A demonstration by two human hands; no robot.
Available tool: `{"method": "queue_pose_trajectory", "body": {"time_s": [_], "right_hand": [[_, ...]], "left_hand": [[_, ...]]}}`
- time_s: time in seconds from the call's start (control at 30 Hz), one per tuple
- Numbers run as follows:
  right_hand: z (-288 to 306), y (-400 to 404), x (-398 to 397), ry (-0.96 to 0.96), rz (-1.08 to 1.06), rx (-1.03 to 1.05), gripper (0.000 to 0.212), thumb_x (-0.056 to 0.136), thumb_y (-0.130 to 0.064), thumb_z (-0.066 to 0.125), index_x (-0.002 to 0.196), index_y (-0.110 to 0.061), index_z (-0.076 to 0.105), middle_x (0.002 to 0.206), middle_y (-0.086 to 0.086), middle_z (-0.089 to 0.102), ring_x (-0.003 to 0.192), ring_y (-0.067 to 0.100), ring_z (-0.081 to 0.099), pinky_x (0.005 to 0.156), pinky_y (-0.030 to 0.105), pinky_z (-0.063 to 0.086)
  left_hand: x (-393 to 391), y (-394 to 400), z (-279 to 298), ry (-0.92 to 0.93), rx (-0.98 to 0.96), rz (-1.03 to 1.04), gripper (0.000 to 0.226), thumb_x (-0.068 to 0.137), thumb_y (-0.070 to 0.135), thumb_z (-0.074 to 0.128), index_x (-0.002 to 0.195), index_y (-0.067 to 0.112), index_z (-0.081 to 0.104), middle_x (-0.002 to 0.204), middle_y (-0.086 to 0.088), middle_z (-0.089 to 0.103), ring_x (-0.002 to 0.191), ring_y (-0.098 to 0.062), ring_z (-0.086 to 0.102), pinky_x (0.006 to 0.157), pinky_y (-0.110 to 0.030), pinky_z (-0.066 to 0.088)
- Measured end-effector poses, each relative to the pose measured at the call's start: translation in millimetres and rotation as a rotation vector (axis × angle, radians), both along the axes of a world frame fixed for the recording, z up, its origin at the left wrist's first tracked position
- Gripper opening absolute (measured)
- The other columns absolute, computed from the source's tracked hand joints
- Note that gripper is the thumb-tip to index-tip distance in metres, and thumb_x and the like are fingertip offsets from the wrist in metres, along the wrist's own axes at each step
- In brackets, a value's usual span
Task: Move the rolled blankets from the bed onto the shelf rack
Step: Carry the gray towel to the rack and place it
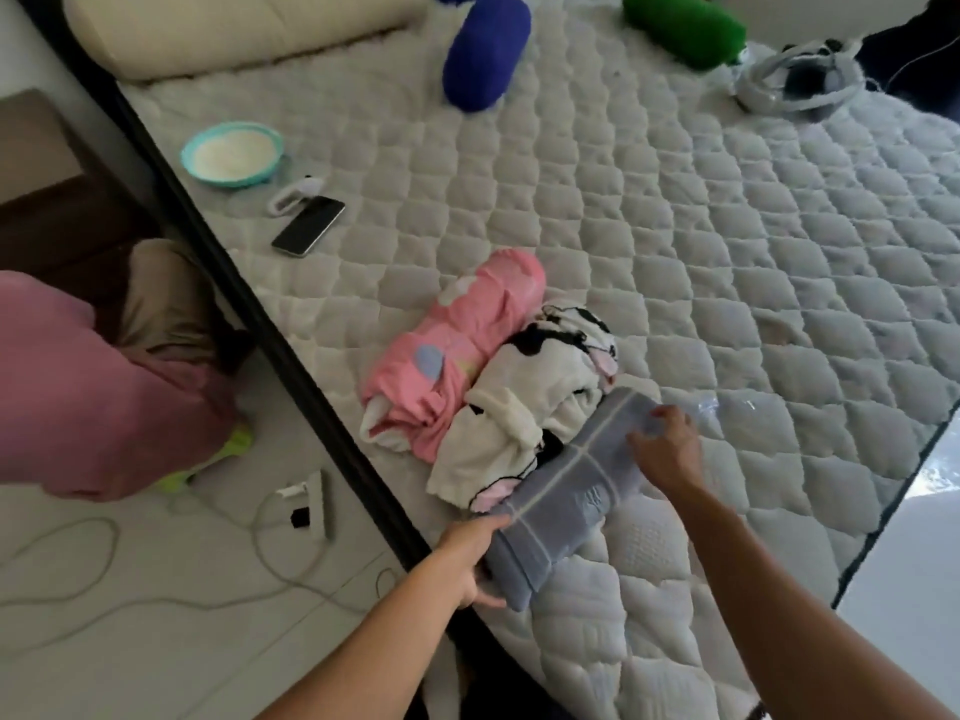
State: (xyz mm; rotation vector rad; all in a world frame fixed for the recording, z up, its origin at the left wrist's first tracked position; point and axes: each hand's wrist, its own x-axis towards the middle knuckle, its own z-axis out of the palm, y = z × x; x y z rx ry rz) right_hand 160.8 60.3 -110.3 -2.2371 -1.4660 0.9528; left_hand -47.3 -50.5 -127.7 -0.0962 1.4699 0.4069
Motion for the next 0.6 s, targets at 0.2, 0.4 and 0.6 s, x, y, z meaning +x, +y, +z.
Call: {"method": "queue_pose_trajectory", "body": {"time_s": [0.2,0.4,0.6], "right_hand": [[-19.1,34.0,22.8,0.052,0.098,-0.133,0.070,0.086,-0.037,0.064,0.142,-0.007,0.034,0.141,0.019,0.044,0.126,0.036,0.047,0.102,0.048,0.040],[-30.2,38.6,34.9,0.059,0.114,-0.157,0.072,0.080,-0.063,0.054,0.125,-0.007,0.053,0.124,0.020,0.058,0.110,0.037,0.058,0.095,0.053,0.047],[-20.1,10.0,18.7,0.084,0.042,-0.303,0.084,0.084,-0.064,0.047,0.132,0.005,0.049,0.140,0.027,0.047,0.127,0.042,0.046,0.104,0.047,0.036]], "left_hand": [[13.1,10.2,4.9,0.098,-0.073,0.080,0.062,0.086,0.026,0.068,0.139,0.013,0.039,0.151,-0.014,0.035,0.136,-0.035,0.036,0.102,-0.060,0.035],[15.7,4.3,4.9,0.164,-0.082,0.136,0.048,0.086,0.031,0.068,0.125,0.011,0.049,0.132,-0.014,0.051,0.123,-0.032,0.049,0.087,-0.047,0.041],[-12.3,-18.2,15.5,0.412,0.096,0.065,0.042,0.077,0.028,0.071,0.110,0.003,0.062,0.105,-0.012,0.069,0.097,-0.028,0.067,0.094,-0.038,0.054]]}}
